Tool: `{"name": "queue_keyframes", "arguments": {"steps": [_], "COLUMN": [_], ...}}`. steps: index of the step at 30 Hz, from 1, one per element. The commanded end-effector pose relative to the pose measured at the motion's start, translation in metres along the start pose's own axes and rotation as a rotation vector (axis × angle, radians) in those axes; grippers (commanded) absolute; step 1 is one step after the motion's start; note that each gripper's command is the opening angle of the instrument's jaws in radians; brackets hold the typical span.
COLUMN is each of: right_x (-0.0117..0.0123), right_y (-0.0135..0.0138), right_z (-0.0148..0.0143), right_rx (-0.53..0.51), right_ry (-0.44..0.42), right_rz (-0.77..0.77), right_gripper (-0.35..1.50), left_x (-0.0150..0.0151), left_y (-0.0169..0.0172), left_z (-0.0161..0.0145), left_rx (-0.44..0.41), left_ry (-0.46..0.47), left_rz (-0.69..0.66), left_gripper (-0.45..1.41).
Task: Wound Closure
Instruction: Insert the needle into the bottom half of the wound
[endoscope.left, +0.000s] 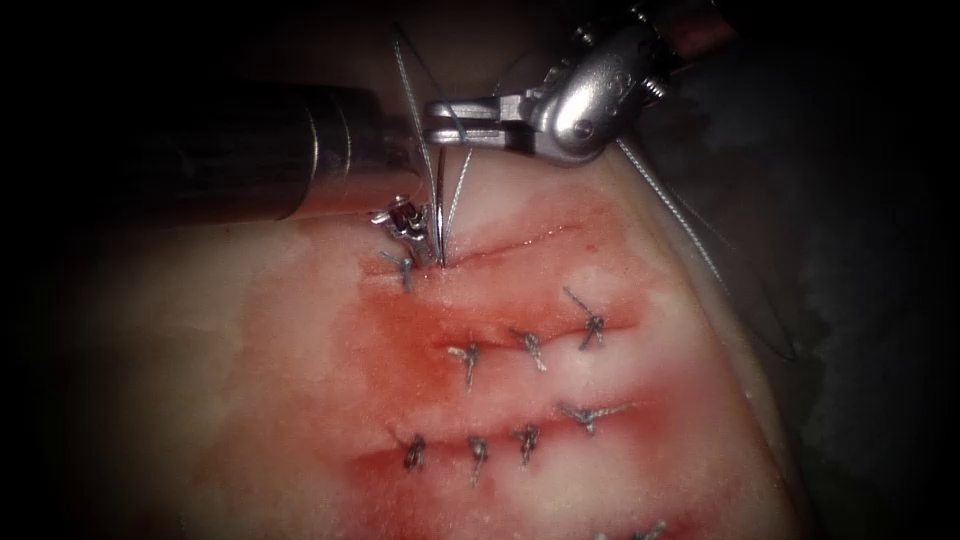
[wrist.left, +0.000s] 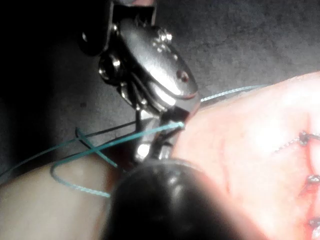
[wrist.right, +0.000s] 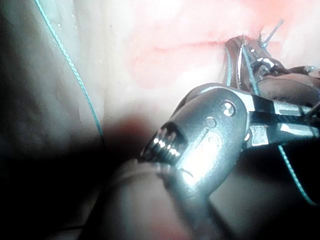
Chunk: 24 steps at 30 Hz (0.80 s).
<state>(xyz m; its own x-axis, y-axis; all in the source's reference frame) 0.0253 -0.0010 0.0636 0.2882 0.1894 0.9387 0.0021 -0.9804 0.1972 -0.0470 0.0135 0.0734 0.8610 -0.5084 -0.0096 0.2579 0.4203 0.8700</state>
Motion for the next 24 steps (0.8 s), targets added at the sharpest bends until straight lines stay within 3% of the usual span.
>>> {"name": "queue_keyframes", "arguments": {"steps": [1, 13, 24], "right_x": [0.0007, 0.0007, 0.0013], "right_y": [0.0, 0.0, 0.0003], "right_z": [0.0005, 0.0004, 0.0004], "right_rx": [-0.002, -0.008, -0.061], "right_ry": [-0.002, 0.004, 0.053], "right_rz": [0.01, 0.032, -0.035], "right_gripper": [-0.35, -0.35, -0.35], "left_x": [-0.001, -0.0009, -0.0008], "left_y": [0.0005, 0.0003, 0.0001], "left_z": [-0.0001, 0.0, 0.0002], "left_rx": [-0.002, -0.001, 0.001], "left_ry": [-0.002, 0.003, 0.011], "left_rz": [0.003, 0.003, 0.007], "left_gripper": [-0.45, -0.45, -0.45]}}
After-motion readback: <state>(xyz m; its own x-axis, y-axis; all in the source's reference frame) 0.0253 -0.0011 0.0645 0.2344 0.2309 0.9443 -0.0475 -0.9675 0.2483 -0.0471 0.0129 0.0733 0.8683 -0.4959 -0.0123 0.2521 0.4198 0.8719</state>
